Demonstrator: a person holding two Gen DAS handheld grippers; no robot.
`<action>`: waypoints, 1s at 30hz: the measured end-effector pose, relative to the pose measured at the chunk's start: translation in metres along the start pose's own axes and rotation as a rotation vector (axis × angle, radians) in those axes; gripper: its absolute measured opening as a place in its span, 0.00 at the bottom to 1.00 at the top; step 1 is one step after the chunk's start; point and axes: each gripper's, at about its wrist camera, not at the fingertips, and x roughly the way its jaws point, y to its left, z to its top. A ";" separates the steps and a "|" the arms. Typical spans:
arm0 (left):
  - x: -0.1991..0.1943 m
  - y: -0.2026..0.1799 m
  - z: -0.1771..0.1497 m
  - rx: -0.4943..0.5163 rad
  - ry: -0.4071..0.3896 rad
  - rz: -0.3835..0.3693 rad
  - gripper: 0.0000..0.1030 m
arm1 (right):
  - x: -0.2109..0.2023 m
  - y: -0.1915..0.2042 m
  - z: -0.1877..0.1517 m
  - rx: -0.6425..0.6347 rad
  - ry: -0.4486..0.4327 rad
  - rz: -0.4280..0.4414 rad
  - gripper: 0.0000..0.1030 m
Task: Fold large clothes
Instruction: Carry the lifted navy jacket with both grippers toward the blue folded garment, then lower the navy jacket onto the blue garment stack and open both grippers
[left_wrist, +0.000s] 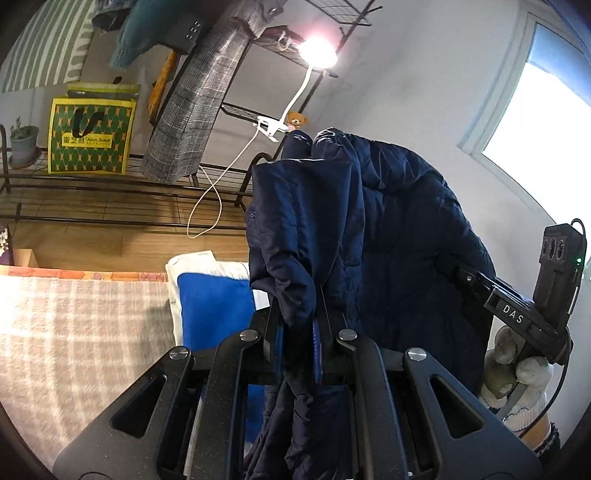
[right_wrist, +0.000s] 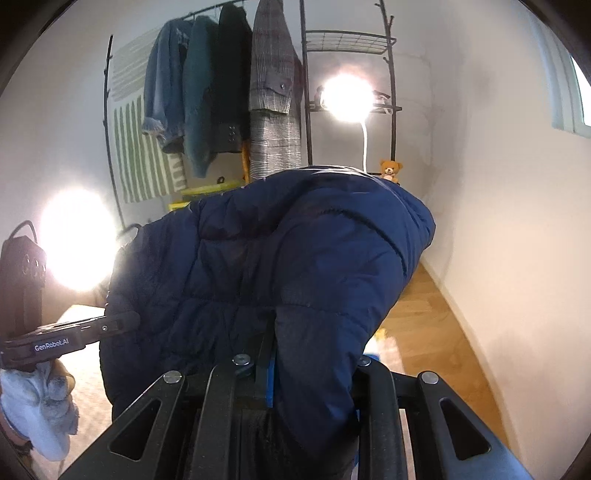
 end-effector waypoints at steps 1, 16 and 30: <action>0.007 0.004 0.001 -0.003 0.003 0.002 0.09 | 0.010 -0.002 0.003 -0.011 0.000 -0.005 0.19; 0.097 0.077 -0.005 -0.022 0.044 0.187 0.09 | 0.150 -0.024 -0.034 -0.091 0.071 -0.106 0.34; 0.107 0.087 -0.010 -0.065 0.046 0.240 0.09 | 0.099 -0.104 -0.073 0.320 0.141 -0.034 0.77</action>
